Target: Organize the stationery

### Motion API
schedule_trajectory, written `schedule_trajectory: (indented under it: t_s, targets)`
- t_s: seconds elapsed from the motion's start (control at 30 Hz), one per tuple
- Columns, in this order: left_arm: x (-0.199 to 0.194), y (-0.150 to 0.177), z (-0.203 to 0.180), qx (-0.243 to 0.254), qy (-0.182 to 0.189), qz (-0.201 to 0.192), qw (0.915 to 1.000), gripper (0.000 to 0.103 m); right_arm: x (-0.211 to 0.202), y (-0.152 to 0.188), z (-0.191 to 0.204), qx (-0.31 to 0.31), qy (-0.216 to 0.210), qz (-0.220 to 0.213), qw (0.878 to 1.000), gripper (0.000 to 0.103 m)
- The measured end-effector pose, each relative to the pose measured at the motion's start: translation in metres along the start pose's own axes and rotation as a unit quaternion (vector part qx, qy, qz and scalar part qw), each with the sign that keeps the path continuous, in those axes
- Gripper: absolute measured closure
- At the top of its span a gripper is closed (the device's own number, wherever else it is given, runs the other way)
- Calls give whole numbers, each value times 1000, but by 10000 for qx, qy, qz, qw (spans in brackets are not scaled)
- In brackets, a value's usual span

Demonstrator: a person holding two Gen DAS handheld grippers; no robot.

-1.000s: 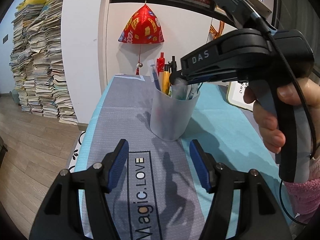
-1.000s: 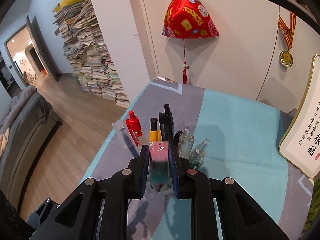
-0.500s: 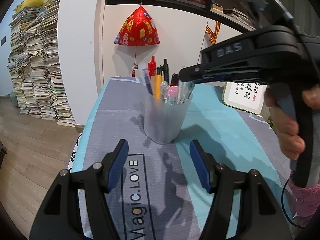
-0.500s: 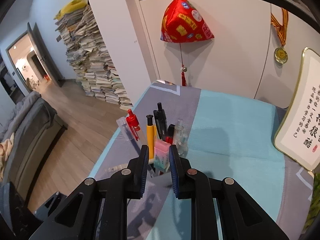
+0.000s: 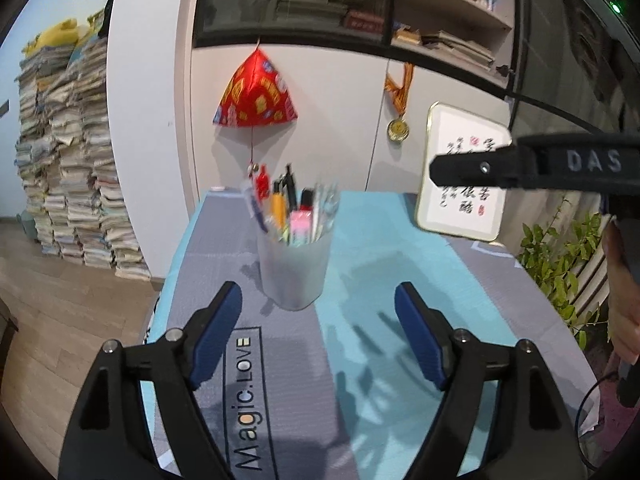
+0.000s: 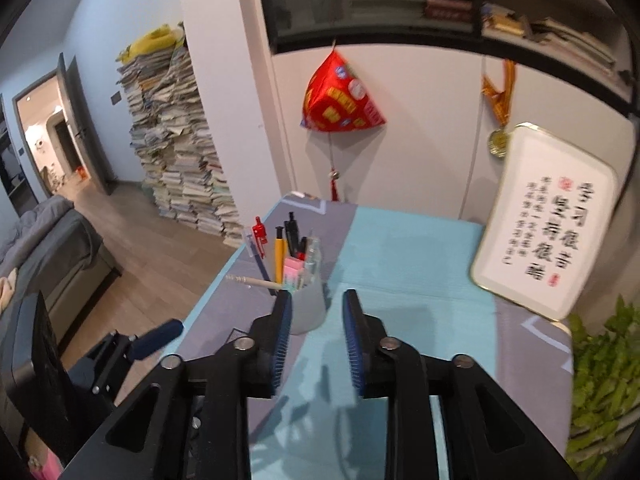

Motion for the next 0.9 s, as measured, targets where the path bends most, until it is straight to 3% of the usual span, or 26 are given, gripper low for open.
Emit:
schedule_trajectory:
  t_s: [0.1,0.3,0.43,0.57,0.7,0.9]
  targets:
    - [-16,-4,-8,50,26,-134,9999,21,-27,7,1,1,110,-208,9997,64]
    - [-46,-13,-22,134,-42,-296,9995,12,-78,24,0,45,424,-549,9976,62]
    - [-70,-20,-33,222,-113,-457,9986,12,-116,39,3,21,587,-839,9947,45]
    - [-101,-27,-43,271,-217,-747,9966,12,-161,55,9,-4,738,-1255,9893,43]
    - [-132,-31,-47,163,-306,-1057,9938,1,-196,71,17,-18,847,-1677,9822,33]
    - [-168,-28,-60,265,-398,-1360,9896,1,-223,88,31,-219,965,-1895,9769,32]
Point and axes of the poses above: each gripper's, at about its wrist camera, not at the fingertips, and x roughly the way its jaws point, z to its left, y to its underside, the point moved 2 cm from there along x, roughly the way its jaws point, and after that the axes turned 15 degrees about -y, right-handed, at the moved point
